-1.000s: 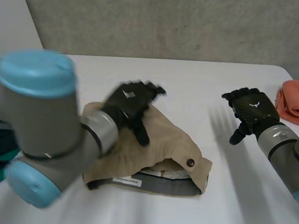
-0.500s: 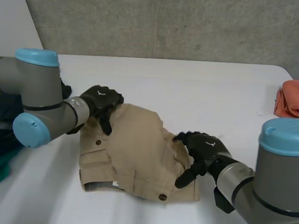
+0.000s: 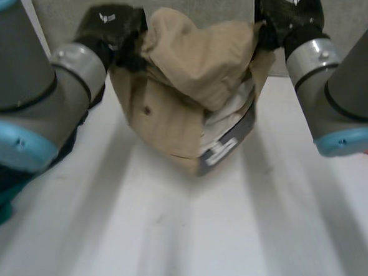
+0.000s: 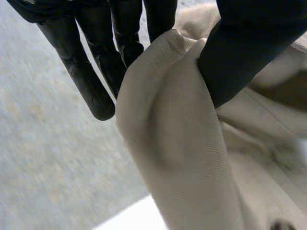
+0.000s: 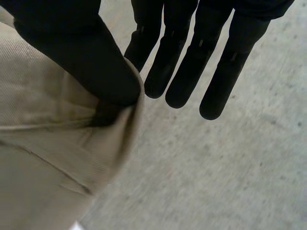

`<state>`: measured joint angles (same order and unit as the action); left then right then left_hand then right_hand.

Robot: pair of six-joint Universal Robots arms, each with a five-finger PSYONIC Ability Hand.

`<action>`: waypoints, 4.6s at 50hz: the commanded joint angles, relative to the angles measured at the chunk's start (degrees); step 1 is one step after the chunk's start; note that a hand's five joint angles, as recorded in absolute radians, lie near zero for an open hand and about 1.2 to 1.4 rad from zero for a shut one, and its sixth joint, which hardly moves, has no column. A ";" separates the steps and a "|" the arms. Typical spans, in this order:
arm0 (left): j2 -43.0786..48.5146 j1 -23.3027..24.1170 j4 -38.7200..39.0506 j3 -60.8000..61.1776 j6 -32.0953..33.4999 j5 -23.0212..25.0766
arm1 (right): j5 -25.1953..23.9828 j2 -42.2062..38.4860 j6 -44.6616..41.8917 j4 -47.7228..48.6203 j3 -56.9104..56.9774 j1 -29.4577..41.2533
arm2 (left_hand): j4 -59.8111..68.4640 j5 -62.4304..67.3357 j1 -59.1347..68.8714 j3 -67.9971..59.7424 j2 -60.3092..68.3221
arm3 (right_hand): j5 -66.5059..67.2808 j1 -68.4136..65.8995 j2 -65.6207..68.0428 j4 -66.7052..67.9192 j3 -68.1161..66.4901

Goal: Fold the laundry.

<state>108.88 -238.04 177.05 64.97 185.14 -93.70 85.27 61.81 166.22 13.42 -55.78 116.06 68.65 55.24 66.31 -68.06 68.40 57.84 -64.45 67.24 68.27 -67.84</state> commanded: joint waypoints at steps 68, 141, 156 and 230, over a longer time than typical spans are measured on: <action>19.09 -2.61 -2.41 0.33 15.09 15.85 | 3.94 -0.47 19.41 -4.55 -34.40 3.21 | 11.35 14.76 13.69 -11.94 11.60 | 12.16 -15.55 12.76 11.73 -12.16; 6.69 -0.59 21.24 24.94 22.29 4.05 | -8.19 -17.43 -17.07 -4.19 -6.88 -4.00 | 11.35 14.76 13.69 -11.94 11.60 | 6.98 -10.37 7.57 6.55 -6.98; -1.92 0.47 12.10 26.96 21.58 2.91 | -3.36 0.05 -2.14 -17.28 -14.52 -7.60 | 11.35 14.76 13.69 -11.94 11.60 | -57.84 54.45 -57.24 -58.27 57.84; 3.53 -2.87 1.86 5.66 24.49 1.86 | 4.62 -6.96 -29.48 -31.39 -1.75 -3.66 | 11.35 14.76 13.69 -11.94 11.60 | 12.16 -15.55 12.76 11.73 -12.16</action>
<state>107.71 -240.87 167.03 88.00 210.43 -88.47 82.10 61.08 130.87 -29.65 -75.01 109.68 68.89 57.71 65.54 -68.26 68.75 56.84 -63.94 66.97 68.50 -67.92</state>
